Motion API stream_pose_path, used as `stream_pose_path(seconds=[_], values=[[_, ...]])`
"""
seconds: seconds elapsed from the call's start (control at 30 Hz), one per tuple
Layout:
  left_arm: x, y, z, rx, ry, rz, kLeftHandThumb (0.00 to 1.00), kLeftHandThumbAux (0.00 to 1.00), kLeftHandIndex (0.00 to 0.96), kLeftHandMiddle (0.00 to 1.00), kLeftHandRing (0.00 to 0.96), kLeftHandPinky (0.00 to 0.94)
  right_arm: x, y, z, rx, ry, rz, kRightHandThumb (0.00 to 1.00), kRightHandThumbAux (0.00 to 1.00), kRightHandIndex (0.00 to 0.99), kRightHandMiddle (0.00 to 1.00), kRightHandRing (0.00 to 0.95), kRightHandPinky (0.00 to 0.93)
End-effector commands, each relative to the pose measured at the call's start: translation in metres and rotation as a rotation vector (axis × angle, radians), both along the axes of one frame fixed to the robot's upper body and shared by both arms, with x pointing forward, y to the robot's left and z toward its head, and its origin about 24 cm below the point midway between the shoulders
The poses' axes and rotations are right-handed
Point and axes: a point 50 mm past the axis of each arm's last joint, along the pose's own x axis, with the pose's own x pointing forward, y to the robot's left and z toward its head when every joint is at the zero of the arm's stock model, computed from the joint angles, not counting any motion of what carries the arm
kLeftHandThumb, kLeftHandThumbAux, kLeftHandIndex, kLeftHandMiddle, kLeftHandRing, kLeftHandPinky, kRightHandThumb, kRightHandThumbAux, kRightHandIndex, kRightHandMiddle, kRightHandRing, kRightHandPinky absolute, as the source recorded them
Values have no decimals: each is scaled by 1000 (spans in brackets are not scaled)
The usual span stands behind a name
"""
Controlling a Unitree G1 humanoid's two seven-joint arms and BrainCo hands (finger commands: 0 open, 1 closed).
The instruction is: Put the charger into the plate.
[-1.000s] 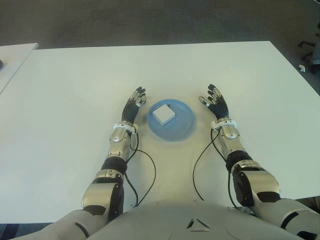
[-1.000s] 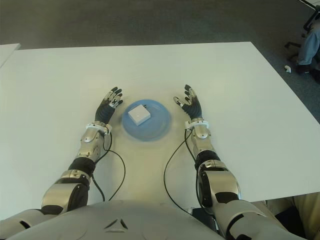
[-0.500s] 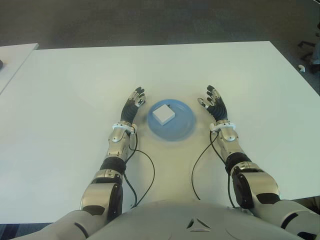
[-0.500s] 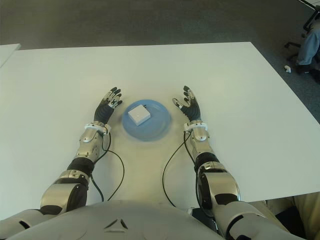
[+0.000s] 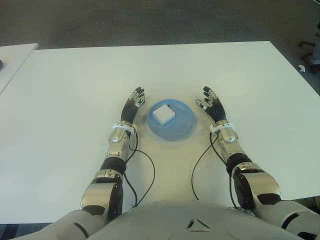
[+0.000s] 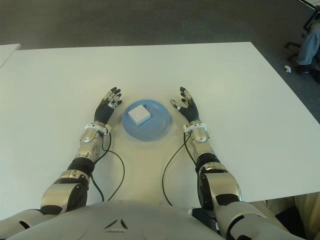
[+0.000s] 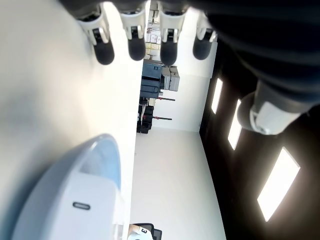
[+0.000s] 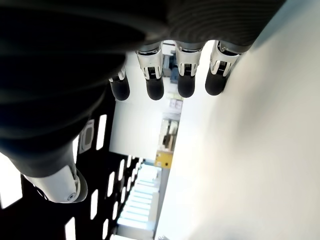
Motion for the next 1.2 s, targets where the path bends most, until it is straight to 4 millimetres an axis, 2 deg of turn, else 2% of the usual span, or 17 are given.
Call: stream_pose_path(seconds=[0.03, 1.2], values=[[-5, -2, -11, -8, 61, 6, 0, 465, 50, 96, 22, 0, -13, 2, -19, -19, 91, 24, 181, 618, 0, 0, 0, 0], [-1, 0, -13, 31, 75, 14, 0, 468, 50, 91, 17, 0, -17, -1, -25, -19, 119, 4, 142, 594, 0, 0, 0, 4]])
